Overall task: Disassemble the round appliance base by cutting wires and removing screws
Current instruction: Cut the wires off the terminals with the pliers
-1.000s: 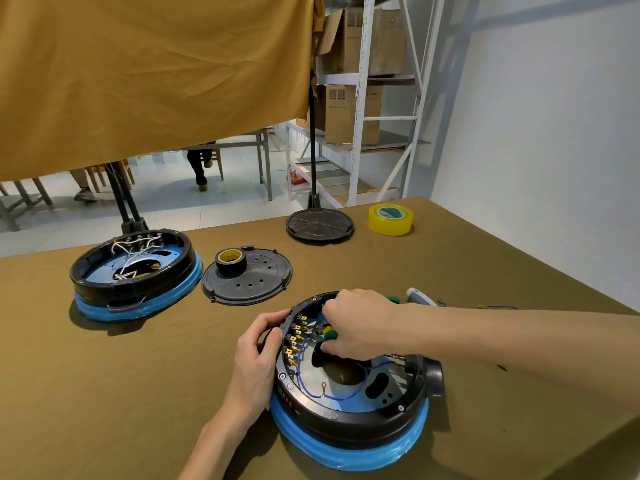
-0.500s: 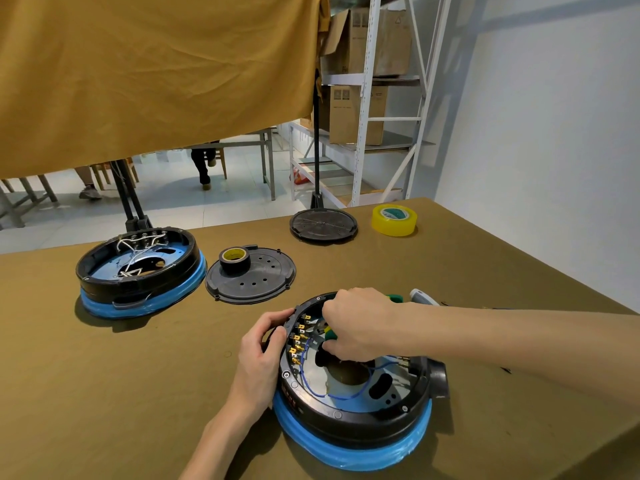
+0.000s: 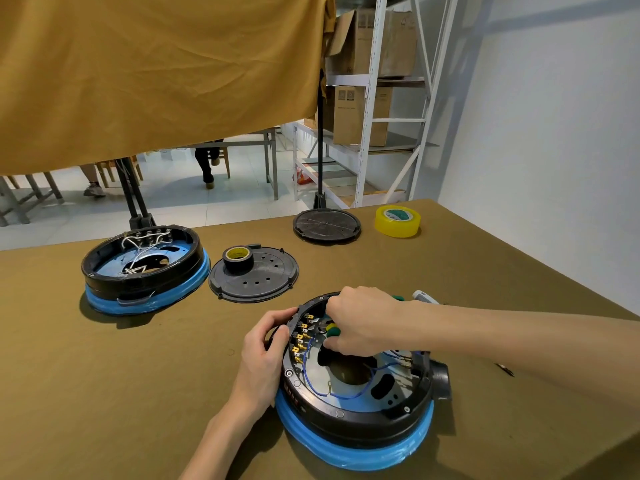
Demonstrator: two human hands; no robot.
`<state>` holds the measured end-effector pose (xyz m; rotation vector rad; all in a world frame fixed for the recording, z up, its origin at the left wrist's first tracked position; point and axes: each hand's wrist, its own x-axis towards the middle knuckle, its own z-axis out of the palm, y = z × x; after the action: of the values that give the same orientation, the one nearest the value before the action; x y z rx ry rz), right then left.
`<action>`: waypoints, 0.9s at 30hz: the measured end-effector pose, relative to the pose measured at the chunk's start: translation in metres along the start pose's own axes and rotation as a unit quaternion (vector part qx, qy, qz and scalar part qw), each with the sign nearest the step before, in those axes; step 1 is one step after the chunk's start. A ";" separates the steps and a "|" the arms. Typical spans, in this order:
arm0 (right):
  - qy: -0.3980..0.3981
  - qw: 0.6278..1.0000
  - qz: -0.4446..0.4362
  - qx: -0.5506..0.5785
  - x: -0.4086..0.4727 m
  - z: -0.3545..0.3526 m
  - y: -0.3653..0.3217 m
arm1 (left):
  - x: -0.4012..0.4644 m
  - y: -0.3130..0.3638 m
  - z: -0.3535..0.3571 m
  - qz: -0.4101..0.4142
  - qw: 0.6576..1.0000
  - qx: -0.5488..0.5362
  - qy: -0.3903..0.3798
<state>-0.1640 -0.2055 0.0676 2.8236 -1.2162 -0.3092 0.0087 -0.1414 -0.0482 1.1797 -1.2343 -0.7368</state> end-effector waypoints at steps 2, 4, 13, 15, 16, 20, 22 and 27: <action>0.001 1.000 0.000 -0.002 0.000 -0.001 0.000 | 0.000 0.000 0.000 0.000 1.000 0.002 -0.001; 0.002 1.000 0.000 0.007 0.000 0.001 0.001 | 0.000 0.000 0.000 0.000 1.000 0.003 -0.003; 0.048 0.998 0.011 0.036 -0.010 0.020 0.003 | 0.000 0.000 0.000 -0.004 1.000 0.003 -0.011; 0.057 0.997 0.017 0.044 -0.011 0.024 0.002 | -0.001 0.002 -0.001 -0.004 1.000 -0.001 -0.011; 0.061 0.997 0.021 0.051 -0.011 0.026 0.002 | -0.001 0.003 -0.001 -0.005 1.000 -0.001 -0.011; 0.063 0.995 0.031 0.077 -0.014 0.032 0.001 | -0.001 0.002 -0.001 -0.004 1.000 -0.003 -0.010; 0.063 0.995 0.028 0.076 -0.015 0.034 0.001 | 0.000 0.001 -0.001 -0.001 1.000 0.000 -0.011; 0.045 0.995 0.025 0.081 -0.017 0.030 0.001 | -0.001 0.004 0.000 -0.001 1.000 0.008 -0.010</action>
<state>-0.1820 -0.1925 0.0413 2.8979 -1.3478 -0.0818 0.0080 -0.1392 -0.0448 1.1886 -1.2580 -0.7429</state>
